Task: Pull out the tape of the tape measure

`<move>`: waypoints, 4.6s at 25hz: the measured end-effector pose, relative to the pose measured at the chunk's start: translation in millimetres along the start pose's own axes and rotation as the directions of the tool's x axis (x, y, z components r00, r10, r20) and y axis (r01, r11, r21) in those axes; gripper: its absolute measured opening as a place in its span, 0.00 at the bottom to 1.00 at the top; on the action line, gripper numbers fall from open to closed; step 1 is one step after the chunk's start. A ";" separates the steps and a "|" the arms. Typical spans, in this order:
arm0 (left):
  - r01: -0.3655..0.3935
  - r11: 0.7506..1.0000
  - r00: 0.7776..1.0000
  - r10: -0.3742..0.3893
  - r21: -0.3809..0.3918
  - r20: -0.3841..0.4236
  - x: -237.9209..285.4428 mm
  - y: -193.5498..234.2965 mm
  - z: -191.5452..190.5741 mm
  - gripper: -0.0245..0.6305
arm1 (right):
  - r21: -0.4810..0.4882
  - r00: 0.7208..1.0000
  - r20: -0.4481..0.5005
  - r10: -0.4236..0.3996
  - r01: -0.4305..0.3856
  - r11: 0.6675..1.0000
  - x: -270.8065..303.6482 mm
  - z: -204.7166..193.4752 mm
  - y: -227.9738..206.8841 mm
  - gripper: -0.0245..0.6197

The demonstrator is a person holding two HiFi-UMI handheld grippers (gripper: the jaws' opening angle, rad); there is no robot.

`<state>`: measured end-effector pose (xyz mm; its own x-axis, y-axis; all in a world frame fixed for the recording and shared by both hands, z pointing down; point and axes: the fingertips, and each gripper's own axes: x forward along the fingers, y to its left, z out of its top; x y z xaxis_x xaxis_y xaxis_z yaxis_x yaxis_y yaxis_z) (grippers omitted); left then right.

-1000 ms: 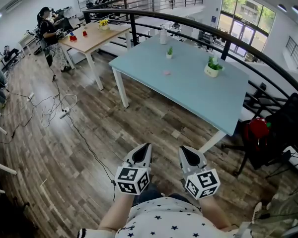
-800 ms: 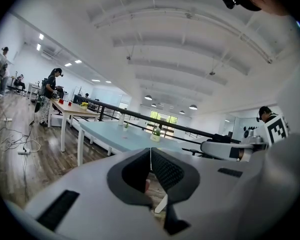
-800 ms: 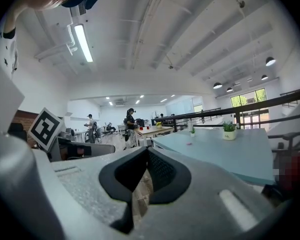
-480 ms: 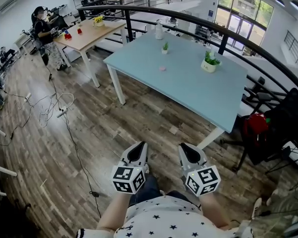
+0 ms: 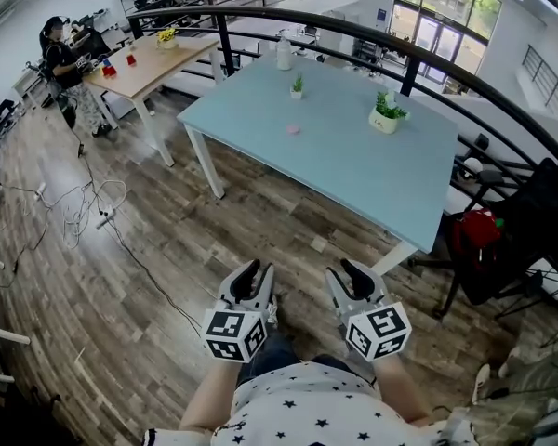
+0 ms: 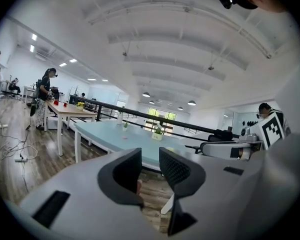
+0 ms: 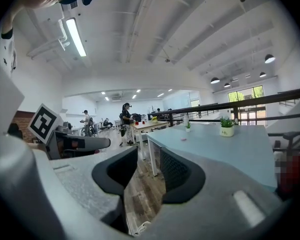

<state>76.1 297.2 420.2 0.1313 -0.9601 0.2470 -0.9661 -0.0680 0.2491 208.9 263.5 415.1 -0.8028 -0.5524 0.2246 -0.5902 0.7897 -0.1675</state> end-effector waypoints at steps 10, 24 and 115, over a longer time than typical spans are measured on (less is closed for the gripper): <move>0.034 0.999 0.999 -0.034 0.018 -0.014 67.1 41.8 33.9 0.27 | 0.003 1.000 -0.014 -0.023 0.023 1.000 81.1 24.1 -33.9 0.36; 0.105 0.994 0.994 -0.104 0.029 -0.041 161.6 112.1 87.7 0.30 | 0.002 0.997 -0.009 -0.074 0.074 0.997 197.9 73.1 -75.0 0.38; 0.616 0.751 0.658 -0.323 0.239 -0.681 631.7 231.3 10.9 0.41 | 0.149 0.951 -0.153 -0.268 0.290 0.945 500.7 105.4 -372.1 0.38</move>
<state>-66.9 -328.0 623.7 0.5497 -0.4247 0.7193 -0.6975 -0.7072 0.1155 17.7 -335.0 488.7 -0.5925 -0.6960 0.4056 -0.8036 0.5462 -0.2364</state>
